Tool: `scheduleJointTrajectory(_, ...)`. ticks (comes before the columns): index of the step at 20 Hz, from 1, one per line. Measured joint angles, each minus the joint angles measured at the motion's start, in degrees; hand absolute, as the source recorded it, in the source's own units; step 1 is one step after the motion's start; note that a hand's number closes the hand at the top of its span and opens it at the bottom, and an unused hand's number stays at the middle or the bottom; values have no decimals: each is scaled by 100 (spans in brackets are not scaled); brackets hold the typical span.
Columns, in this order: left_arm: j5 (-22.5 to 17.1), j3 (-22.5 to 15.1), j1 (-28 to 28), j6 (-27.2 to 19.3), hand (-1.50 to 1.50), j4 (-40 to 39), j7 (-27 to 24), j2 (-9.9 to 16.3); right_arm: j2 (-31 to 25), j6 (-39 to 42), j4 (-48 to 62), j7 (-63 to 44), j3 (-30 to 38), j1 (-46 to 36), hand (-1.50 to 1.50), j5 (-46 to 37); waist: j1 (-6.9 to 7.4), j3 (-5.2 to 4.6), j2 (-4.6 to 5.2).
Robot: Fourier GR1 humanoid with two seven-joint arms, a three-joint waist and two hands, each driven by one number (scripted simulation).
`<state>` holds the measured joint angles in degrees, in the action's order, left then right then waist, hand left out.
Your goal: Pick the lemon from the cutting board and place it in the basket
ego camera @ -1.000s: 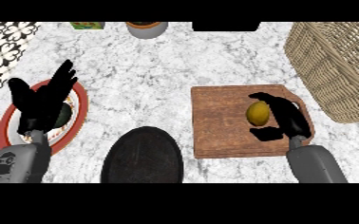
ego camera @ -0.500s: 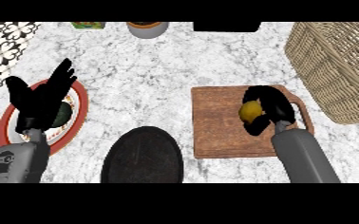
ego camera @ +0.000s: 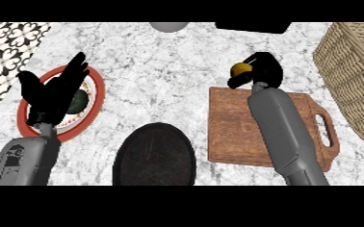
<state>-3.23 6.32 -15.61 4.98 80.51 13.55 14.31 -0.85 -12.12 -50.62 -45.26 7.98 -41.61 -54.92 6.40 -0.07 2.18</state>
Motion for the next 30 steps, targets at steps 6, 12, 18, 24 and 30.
scheduleJointTrajectory(6,35,-105,-171,3,0,-21,44,-70,58,-1360,639,-570,293,-1038,150,-195,150,14,46)
scheduleJointTrajectory(12,86,-137,-268,-64,0,-98,71,-130,49,-2612,1024,-541,293,-1935,150,-818,130,2,38)
scheduleJointTrajectory(18,47,-11,-273,-31,0,-190,78,-14,-167,-3126,1785,-1140,415,-2788,150,-1708,-1,-10,-7)
scheduleJointTrajectory(24,83,-12,-178,-79,0,-194,0,-59,-590,-3090,2559,-1596,582,-3583,150,-2400,-61,-13,-28)
scheduleJointTrajectory(30,25,42,-96,-26,0,-88,47,1,-1119,-3139,3059,-1732,758,-4005,150,-2827,-77,-8,-27)
